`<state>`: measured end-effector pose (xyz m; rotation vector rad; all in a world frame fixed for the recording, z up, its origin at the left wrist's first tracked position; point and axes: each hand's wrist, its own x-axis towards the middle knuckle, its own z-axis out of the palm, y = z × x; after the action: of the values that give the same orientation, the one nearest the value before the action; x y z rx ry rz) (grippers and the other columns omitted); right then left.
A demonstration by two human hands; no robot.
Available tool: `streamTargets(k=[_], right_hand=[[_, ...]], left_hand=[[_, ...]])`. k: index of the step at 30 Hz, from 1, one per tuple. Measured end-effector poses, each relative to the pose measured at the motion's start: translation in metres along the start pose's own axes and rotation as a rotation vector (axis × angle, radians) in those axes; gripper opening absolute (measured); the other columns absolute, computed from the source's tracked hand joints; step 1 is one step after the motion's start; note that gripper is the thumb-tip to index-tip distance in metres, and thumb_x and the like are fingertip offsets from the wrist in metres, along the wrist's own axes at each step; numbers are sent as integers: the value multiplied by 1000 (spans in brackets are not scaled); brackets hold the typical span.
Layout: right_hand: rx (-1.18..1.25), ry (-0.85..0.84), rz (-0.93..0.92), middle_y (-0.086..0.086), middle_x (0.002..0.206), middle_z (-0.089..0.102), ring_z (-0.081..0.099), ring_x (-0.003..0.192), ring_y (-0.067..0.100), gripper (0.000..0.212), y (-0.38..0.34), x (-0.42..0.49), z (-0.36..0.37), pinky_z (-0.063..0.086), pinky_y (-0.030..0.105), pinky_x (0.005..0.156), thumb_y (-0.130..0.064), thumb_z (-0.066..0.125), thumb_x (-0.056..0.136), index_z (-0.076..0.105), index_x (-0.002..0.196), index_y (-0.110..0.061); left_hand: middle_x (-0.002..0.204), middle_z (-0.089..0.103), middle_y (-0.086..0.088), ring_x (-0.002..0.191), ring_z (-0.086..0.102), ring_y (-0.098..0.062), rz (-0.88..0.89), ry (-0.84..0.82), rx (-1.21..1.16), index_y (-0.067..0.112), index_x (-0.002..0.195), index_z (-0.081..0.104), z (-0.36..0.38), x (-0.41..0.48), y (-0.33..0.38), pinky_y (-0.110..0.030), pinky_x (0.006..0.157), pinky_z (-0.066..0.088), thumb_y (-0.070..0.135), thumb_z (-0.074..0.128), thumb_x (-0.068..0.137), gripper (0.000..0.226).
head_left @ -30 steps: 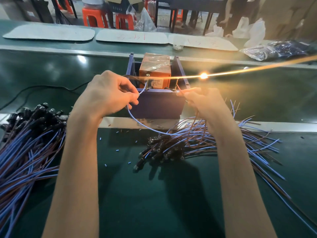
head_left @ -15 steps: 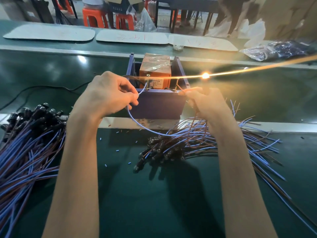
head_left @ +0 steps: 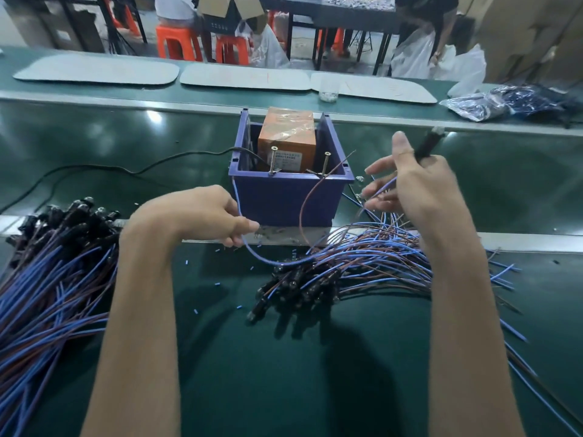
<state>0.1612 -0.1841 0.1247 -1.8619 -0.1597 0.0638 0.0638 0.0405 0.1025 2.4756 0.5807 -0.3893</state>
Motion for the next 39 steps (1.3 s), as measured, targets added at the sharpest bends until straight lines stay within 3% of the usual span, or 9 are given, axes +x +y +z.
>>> streamTargets(k=[3,5,9,13,15,22,27,33,39], right_hand=[[72,21,-66,9,68,70,71,61,21,45,-3,-2,-6,59,27,68,-41,46,99,66,74,-10],[-89,59,-195,12,85,70,69,79,22,37,-2,-1,-8,53,31,87,-36,47,99,69,81,-11],[-396,226,-418,18,126,45,45,92,10,26,-7,-6,-8,31,2,83,-24,49,99,64,110,-5],[-511,418,-591,23,136,28,33,128,24,24,-13,-13,-4,17,8,105,-12,49,97,58,117,-2],[-582,441,-607,23,137,27,26,133,29,25,-16,-15,-2,7,5,105,-7,51,93,57,118,-4],[-807,-159,-338,5,122,37,38,119,23,25,3,-8,11,34,34,106,-19,55,92,62,117,-15],[-1071,-616,-86,10,112,62,58,98,29,23,21,-7,25,50,36,84,-25,56,89,64,108,-14],[-1052,-646,-91,5,113,64,59,98,27,27,27,-3,24,51,39,87,-18,53,89,63,114,-20],[-975,-681,-85,-5,130,58,54,110,18,45,23,-2,21,42,33,98,-39,54,94,48,138,-31]], left_hand=[[75,75,11,70,68,0,0,-45,-56,17,79,72,2,1,-1,-30,98,46,47,57,91,36],[76,75,9,68,69,-2,-14,-63,-91,13,83,72,3,2,-2,-30,100,45,44,56,93,36],[75,75,7,70,70,-5,-19,-68,-116,11,86,72,4,5,-4,-28,98,45,44,55,93,37],[75,75,8,67,69,-3,-15,-68,-107,11,87,72,5,8,-5,-22,89,45,43,54,94,37],[75,75,7,68,69,-4,-15,-62,-107,11,86,71,5,10,-7,-23,90,44,42,54,94,37],[75,75,4,65,67,-6,-26,-58,-141,7,87,70,4,12,-13,-26,92,45,37,55,95,34],[74,75,6,61,67,-4,-56,-42,-180,9,86,70,3,14,-26,-22,81,47,35,57,95,31],[111,67,-2,108,59,-23,-213,130,-18,17,103,65,-4,17,-54,-37,100,43,44,58,92,30],[128,59,-8,121,50,-29,-331,228,-25,17,119,61,-1,19,-61,-41,103,42,45,75,78,52]])
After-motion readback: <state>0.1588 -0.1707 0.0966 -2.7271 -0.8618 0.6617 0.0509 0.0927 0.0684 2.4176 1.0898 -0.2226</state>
